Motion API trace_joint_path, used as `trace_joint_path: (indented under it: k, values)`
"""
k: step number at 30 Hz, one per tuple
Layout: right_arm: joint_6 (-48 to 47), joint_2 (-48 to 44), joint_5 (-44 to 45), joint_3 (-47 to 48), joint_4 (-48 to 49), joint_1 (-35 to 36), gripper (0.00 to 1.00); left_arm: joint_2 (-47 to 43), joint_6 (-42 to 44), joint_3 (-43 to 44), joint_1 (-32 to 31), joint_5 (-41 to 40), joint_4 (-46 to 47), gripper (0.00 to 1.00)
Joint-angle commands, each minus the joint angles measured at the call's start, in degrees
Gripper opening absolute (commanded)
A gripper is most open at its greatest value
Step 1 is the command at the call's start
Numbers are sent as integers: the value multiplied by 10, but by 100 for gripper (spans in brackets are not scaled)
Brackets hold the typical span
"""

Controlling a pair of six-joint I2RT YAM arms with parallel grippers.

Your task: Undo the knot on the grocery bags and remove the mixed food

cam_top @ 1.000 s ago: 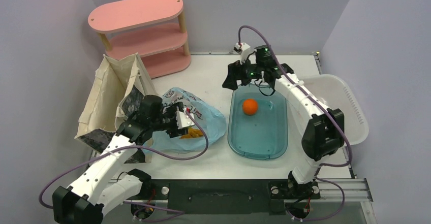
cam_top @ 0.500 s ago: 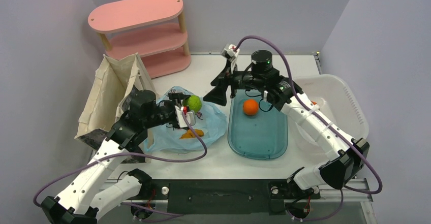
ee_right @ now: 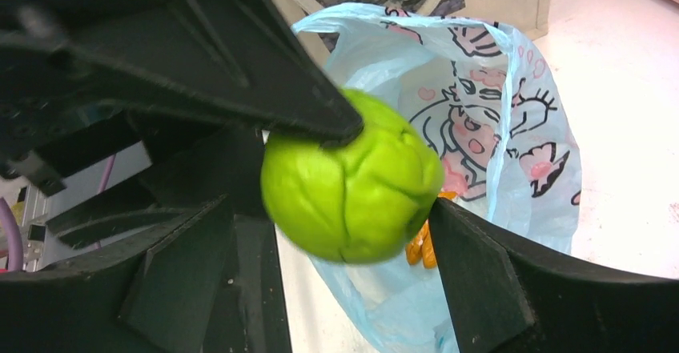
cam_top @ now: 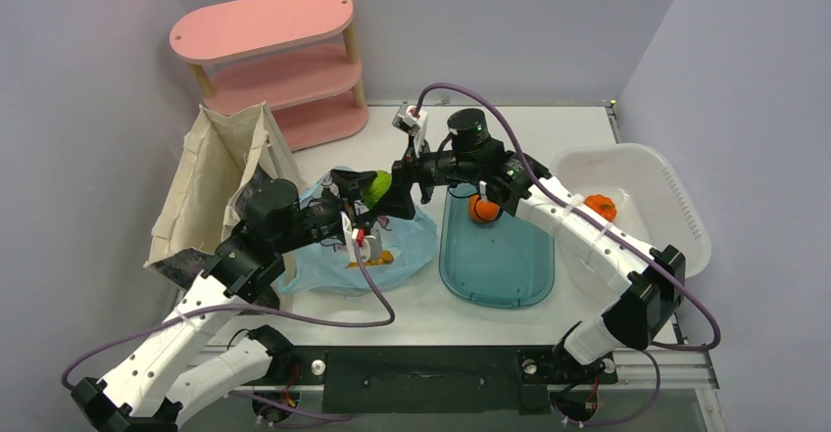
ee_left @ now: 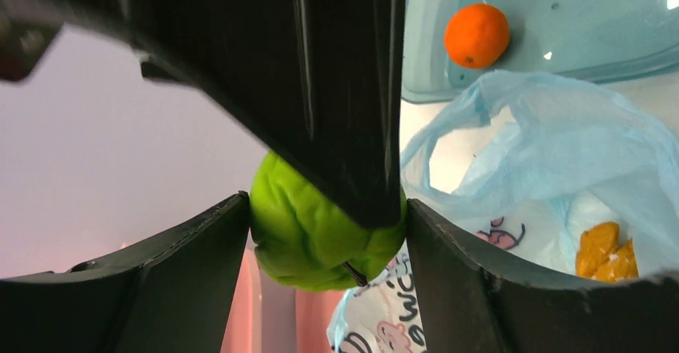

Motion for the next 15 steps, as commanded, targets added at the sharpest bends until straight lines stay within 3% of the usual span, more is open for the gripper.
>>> trace_joint_path:
  k: [1, 4, 6, 7, 8, 9, 11, 15]
  values:
    - [38, 15, -13, 31, 52, 13, 87, -12, 25, 23, -17, -5, 66, 68]
    - [61, 17, -19, 31, 84, 14, 79, -15, 27, 18, -27, -11, 72, 70]
    - [68, 21, -26, 32, 87, 12, 60, -18, 25, 10, -32, -21, 82, 72]
    - [71, 21, -30, 31, 87, 8, 44, -19, 25, 9, -33, -27, 81, 72]
    - [72, 19, -31, 27, 88, 6, 36, -20, 22, 8, -32, -31, 80, 72]
    - [75, 16, -32, 24, 88, 0, 22, -21, 18, 6, -32, -37, 80, 72]
    - [80, 10, -32, 16, 88, -15, 8, -24, 7, 5, -33, -53, 71, 77]
    - [88, -13, -37, 0, 76, -71, 0, -41, -40, -12, -31, -109, 70, 88]
